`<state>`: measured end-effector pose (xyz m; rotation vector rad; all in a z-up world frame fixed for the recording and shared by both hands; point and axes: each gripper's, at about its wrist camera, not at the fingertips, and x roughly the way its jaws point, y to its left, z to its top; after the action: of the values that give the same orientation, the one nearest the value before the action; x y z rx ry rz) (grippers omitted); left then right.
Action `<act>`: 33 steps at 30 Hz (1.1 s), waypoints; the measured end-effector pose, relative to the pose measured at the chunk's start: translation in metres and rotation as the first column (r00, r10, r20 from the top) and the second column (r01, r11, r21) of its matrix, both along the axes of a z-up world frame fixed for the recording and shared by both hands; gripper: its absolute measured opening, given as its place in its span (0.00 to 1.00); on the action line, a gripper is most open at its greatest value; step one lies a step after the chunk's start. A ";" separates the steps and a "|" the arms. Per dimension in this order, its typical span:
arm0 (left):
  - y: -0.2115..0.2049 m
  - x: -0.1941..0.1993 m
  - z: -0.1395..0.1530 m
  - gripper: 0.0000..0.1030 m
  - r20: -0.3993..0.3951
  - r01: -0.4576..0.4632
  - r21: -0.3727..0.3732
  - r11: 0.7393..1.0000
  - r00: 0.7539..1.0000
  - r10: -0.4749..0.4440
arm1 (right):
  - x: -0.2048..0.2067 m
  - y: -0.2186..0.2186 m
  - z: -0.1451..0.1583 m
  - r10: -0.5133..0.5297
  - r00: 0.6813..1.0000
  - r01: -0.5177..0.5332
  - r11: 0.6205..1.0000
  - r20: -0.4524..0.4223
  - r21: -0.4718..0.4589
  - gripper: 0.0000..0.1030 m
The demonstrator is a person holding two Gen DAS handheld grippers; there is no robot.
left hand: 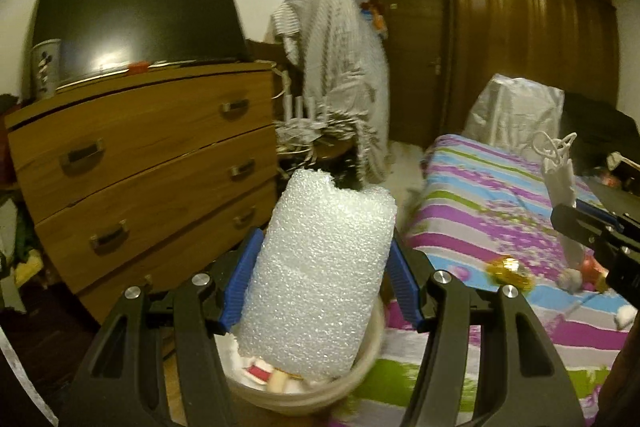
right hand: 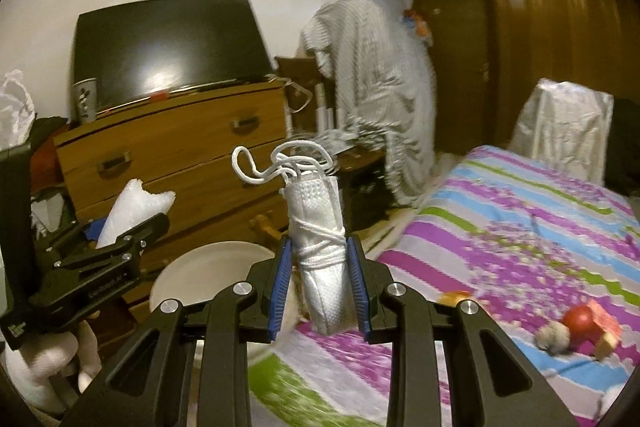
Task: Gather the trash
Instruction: 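Lift the bubble wrap and tube and carry both to the white bucket, then open both tools over the bucket to drop bubble wrap and tube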
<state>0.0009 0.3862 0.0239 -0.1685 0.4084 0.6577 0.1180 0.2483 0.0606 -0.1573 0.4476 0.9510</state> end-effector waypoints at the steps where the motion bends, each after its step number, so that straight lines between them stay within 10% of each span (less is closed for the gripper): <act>1: 0.008 -0.002 -0.002 0.56 -0.005 -0.013 -0.004 1.000 1.000 0.013 | 0.001 0.013 0.000 0.017 1.000 -0.017 1.000 -0.008 -0.008 0.29; 21: 0.123 0.012 -0.054 0.56 -0.146 -0.093 -0.141 0.986 0.987 0.072 | 0.051 0.225 -0.074 0.189 0.924 -0.303 0.893 -0.333 -0.333 0.29; 33: 0.148 0.023 -0.093 0.56 -0.228 -0.106 -0.190 0.976 0.972 0.061 | 0.079 0.239 -0.114 0.154 0.905 -0.320 0.859 -0.396 -0.398 0.29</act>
<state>0.0241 0.5338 -0.0693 -0.3078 0.6860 0.7212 0.1970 0.4875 -0.0537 -0.4861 1.0052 1.1141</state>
